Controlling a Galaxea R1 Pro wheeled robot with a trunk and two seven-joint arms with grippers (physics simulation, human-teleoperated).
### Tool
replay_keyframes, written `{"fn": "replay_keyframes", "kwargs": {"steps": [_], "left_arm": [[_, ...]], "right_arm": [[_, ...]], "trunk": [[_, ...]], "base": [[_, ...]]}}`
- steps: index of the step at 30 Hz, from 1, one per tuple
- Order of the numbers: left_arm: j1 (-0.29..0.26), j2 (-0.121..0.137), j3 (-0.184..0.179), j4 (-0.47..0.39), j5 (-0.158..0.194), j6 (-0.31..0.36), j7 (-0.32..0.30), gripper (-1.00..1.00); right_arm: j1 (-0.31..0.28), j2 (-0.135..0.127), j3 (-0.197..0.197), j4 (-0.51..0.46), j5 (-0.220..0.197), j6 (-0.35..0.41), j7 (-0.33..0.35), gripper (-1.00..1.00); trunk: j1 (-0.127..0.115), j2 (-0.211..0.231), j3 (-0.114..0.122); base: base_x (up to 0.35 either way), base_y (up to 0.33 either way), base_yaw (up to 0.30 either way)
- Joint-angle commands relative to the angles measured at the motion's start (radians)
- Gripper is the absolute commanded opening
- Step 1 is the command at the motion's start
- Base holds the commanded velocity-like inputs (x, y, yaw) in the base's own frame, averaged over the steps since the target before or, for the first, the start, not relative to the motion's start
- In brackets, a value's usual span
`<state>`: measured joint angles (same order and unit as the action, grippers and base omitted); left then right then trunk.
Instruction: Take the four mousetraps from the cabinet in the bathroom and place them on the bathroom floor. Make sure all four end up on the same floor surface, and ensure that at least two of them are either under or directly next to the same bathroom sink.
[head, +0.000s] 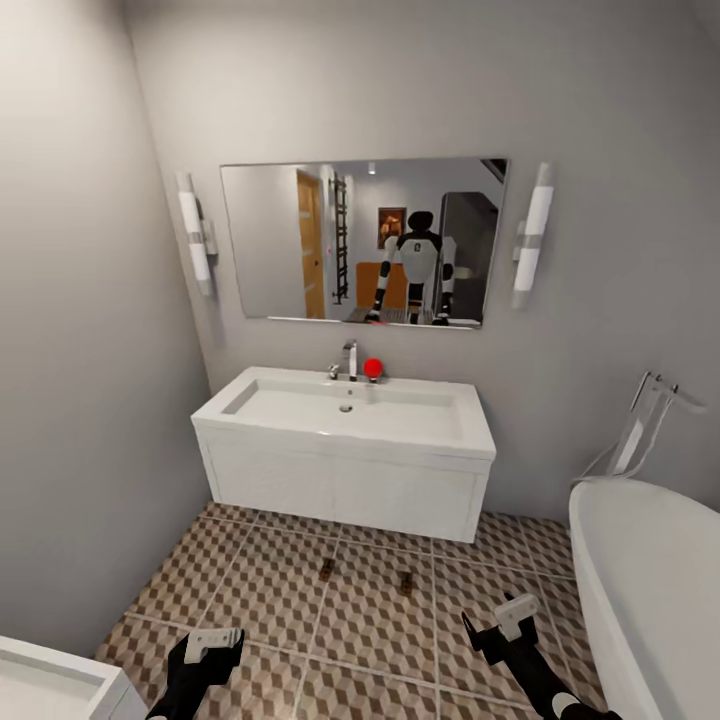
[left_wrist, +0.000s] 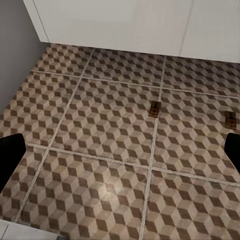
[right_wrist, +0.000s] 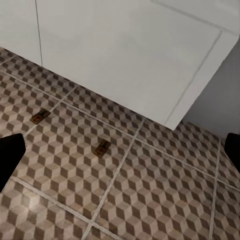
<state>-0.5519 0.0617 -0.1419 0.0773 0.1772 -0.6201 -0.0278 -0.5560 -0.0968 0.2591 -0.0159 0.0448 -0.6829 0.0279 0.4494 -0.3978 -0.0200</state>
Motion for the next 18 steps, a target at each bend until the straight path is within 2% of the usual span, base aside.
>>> {"fn": "replay_keyframes", "kwargs": {"steps": [1, 18], "left_arm": [[-0.002, 0.0, -0.008, 0.004, 0.01, -0.006, -0.003, 1.0], [-0.002, 0.0, -0.008, 0.004, 0.01, -0.006, -0.003, 1.0]], "right_arm": [[-0.001, -0.001, -0.004, 0.001, 0.004, -0.003, 0.003, 1.0], [-0.001, 0.0, -0.004, 0.001, 0.004, -0.003, 0.003, 1.0]], "trunk": [[0.001, -0.002, -0.002], [0.001, -0.002, -0.003]], "base": [[0.0, 0.0, 0.034], [0.0, 0.0, 0.002]]}}
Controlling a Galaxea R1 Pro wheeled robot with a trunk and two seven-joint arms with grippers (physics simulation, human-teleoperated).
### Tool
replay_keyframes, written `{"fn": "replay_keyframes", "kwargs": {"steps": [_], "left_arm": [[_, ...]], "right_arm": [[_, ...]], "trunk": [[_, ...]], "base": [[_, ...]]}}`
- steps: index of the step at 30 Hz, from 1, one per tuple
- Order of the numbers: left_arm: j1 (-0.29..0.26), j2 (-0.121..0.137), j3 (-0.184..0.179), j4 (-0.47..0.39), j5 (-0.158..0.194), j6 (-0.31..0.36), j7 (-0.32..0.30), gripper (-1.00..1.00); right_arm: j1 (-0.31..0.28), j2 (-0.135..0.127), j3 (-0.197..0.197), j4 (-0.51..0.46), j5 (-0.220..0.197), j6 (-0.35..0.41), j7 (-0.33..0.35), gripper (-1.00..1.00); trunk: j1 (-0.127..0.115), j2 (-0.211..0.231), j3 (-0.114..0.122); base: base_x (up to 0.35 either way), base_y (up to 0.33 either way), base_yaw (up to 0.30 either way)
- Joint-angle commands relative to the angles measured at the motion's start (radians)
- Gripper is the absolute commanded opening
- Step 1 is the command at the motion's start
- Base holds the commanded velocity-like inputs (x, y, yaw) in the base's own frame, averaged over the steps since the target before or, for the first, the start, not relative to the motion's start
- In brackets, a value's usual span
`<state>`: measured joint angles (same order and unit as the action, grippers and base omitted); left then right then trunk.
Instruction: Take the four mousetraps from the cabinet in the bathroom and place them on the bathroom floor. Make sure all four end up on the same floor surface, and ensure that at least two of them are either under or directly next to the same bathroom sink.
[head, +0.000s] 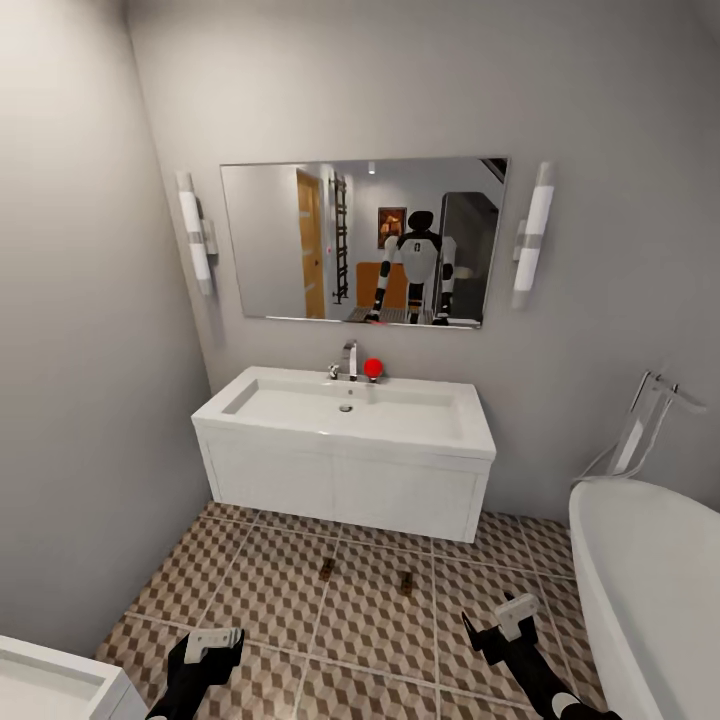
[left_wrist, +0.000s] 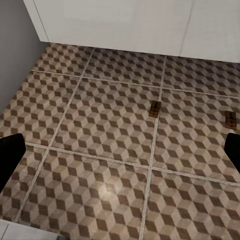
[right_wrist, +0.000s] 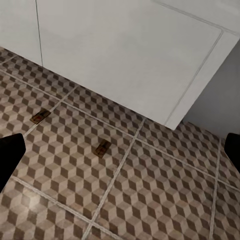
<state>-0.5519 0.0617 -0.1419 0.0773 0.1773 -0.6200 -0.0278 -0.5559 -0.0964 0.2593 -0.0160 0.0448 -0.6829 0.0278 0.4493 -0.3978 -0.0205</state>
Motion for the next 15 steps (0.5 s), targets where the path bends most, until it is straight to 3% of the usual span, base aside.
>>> {"fn": "replay_keyframes", "kwargs": {"steps": [1, 7, 15], "left_arm": [[-0.002, 0.0, -0.008, 0.004, 0.01, -0.006, -0.003, 1.0], [-0.002, 0.0, -0.008, 0.004, 0.01, -0.006, -0.003, 1.0], [-0.002, 0.0, -0.008, 0.004, 0.01, -0.006, -0.003, 1.0]], "right_arm": [[-0.001, 0.0, -0.004, 0.001, 0.004, -0.003, 0.003, 1.0], [-0.001, 0.0, -0.005, 0.001, 0.004, -0.003, 0.003, 1.0], [-0.001, 0.0, -0.004, 0.001, 0.004, -0.003, 0.003, 1.0]], "trunk": [[0.001, -0.002, -0.002], [0.001, -0.002, -0.003], [0.001, -0.002, -0.006]], "base": [[0.0, 0.0, 0.0], [0.0, 0.0, 0.036], [0.0, 0.0, 0.165]]}}
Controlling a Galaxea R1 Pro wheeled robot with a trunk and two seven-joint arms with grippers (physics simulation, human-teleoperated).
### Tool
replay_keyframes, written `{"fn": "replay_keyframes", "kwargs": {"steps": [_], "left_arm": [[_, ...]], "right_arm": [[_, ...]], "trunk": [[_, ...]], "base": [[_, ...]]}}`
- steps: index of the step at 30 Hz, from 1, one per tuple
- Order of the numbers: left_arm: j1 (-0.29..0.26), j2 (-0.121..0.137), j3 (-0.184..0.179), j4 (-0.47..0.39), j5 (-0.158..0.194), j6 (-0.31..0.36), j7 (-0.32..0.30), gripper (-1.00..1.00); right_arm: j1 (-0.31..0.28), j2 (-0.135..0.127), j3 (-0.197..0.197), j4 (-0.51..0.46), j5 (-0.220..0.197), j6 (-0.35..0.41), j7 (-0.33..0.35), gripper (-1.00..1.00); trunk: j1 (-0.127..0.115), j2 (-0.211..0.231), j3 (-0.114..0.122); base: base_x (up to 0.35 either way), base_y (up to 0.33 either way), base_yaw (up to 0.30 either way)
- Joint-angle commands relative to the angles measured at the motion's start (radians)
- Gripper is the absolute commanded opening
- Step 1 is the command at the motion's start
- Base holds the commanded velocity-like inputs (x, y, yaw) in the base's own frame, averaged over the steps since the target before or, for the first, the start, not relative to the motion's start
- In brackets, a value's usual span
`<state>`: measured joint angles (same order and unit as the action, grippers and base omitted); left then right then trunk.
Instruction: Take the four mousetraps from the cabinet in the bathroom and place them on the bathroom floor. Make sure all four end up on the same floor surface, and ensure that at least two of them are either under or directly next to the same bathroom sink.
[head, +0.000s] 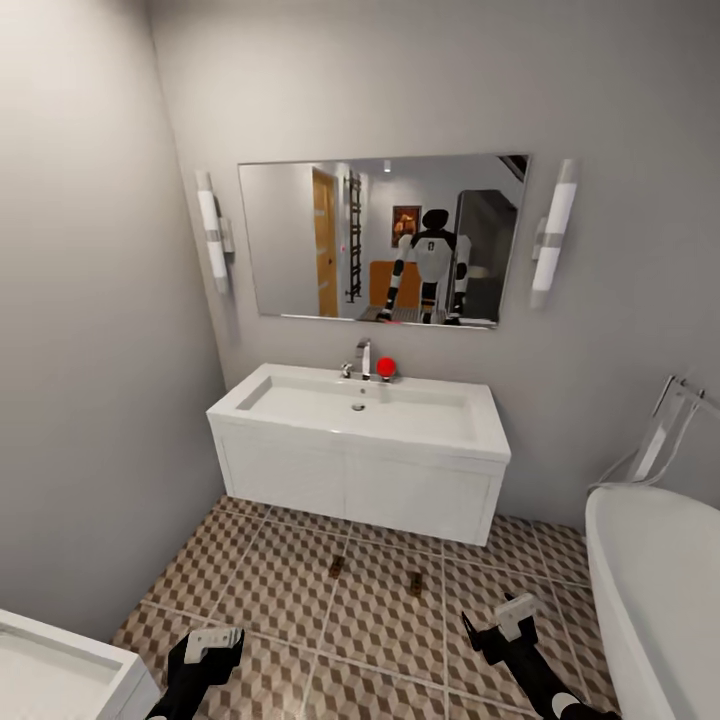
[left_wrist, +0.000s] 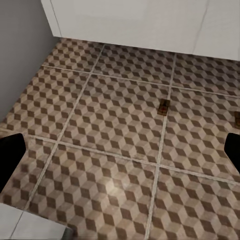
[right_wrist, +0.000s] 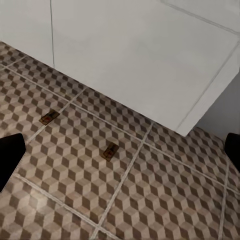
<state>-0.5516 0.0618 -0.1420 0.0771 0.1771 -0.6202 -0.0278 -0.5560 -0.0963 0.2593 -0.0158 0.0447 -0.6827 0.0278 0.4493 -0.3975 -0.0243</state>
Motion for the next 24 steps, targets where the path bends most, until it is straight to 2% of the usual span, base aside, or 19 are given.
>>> {"fn": "replay_keyframes", "kwargs": {"steps": [1, 24], "left_arm": [[-0.002, 0.0, -0.008, 0.004, 0.01, -0.006, -0.003, 1.0], [-0.002, 0.0, -0.008, 0.004, 0.01, -0.006, -0.003, 1.0]], "right_arm": [[-0.001, 0.0, -0.004, 0.0, 0.004, -0.003, 0.003, 1.0], [-0.001, 0.0, -0.005, 0.0, 0.004, -0.003, 0.002, 1.0]], "trunk": [[0.001, -0.002, -0.003], [0.001, -0.002, -0.02]], "base": [[0.0, 0.0, 0.202], [0.0, 0.0, 0.219]]}}
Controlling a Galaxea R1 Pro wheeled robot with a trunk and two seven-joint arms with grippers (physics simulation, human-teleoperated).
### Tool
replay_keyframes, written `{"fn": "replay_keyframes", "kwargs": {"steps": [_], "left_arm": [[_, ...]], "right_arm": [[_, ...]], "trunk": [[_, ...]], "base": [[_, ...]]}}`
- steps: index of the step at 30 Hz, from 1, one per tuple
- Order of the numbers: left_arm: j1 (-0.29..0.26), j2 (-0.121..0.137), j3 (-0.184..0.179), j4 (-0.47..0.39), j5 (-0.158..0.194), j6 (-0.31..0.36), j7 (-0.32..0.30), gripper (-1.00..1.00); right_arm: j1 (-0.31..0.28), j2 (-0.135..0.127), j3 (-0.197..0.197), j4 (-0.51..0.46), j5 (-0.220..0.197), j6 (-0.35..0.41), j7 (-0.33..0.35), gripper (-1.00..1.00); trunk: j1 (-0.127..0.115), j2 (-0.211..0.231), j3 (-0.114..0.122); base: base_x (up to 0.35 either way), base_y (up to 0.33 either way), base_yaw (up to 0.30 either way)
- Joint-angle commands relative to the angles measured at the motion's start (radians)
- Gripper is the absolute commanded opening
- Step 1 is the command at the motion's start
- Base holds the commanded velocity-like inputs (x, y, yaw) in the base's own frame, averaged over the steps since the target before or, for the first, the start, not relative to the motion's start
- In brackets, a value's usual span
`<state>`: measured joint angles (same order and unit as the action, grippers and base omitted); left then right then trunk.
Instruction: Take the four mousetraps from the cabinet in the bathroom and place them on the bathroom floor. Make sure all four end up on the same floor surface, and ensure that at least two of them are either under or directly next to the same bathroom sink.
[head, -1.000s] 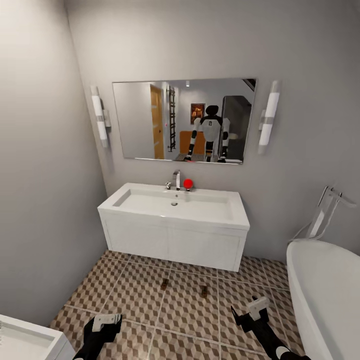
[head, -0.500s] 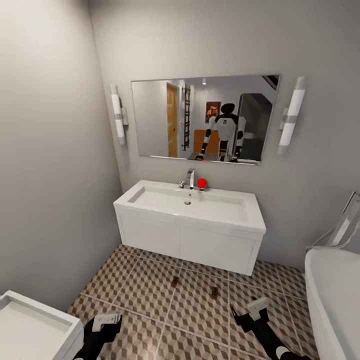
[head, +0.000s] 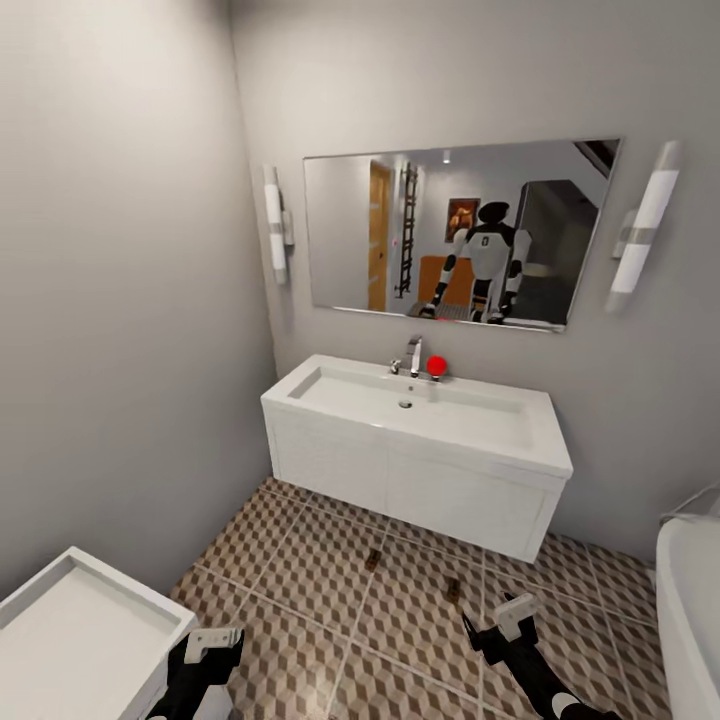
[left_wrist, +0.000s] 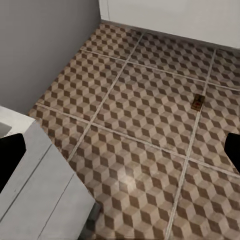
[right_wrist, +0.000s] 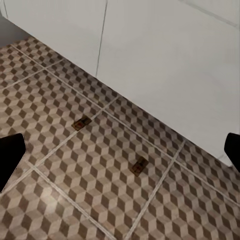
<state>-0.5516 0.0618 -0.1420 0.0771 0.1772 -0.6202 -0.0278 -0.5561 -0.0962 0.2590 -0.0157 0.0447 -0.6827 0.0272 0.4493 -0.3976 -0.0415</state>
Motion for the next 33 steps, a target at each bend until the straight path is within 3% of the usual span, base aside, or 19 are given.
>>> {"fn": "replay_keyframes", "kwargs": {"steps": [1, 21, 33], "left_arm": [[-0.002, 0.0, -0.008, 0.004, 0.01, -0.006, -0.003, 1.0], [-0.002, 0.0, -0.008, 0.004, 0.01, -0.006, -0.003, 1.0], [-0.002, 0.0, -0.008, 0.004, 0.01, -0.006, -0.003, 1.0]], "right_arm": [[-0.001, 0.0, -0.004, 0.0, 0.004, -0.003, 0.003, 1.0], [-0.001, 0.0, -0.004, 0.0, 0.004, -0.003, 0.002, 1.0], [-0.001, 0.0, -0.004, 0.0, 0.004, -0.003, 0.002, 1.0]], "trunk": [[0.001, -0.002, -0.003], [0.001, -0.002, -0.019], [0.001, -0.002, -0.026]], "base": [[0.0, 0.0, 0.225], [-0.153, 0.166, 0.225], [-0.034, 0.023, 0.238]]}}
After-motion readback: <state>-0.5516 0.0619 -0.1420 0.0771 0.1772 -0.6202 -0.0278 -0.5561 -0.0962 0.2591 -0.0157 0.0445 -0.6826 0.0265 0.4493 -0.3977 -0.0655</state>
